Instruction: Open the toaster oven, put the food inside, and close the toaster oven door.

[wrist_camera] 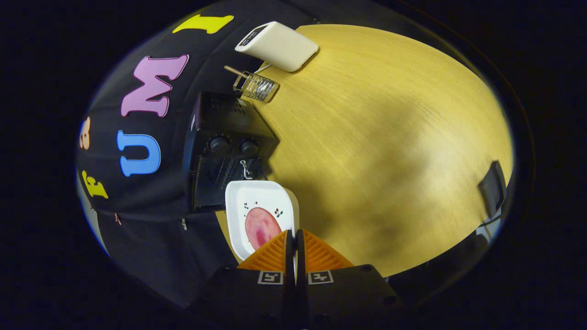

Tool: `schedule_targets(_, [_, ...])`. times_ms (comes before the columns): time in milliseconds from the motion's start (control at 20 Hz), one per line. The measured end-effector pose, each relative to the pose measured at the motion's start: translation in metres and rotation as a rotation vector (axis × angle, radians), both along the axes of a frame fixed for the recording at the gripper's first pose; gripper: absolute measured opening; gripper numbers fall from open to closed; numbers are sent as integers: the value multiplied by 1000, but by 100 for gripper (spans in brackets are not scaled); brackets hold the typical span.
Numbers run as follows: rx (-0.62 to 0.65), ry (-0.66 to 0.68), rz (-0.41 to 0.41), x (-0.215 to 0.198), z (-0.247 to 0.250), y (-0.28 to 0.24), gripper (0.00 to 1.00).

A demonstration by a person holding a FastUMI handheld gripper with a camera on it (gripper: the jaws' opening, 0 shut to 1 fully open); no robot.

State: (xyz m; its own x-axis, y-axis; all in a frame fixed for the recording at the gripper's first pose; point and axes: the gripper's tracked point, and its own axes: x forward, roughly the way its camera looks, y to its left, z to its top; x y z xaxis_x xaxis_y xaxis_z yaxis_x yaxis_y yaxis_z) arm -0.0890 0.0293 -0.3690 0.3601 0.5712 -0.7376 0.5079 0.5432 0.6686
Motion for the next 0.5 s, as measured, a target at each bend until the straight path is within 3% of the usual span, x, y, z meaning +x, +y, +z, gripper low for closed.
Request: schedule_targets(500, [-44, 40, -269, 38, -5, 62, 5])
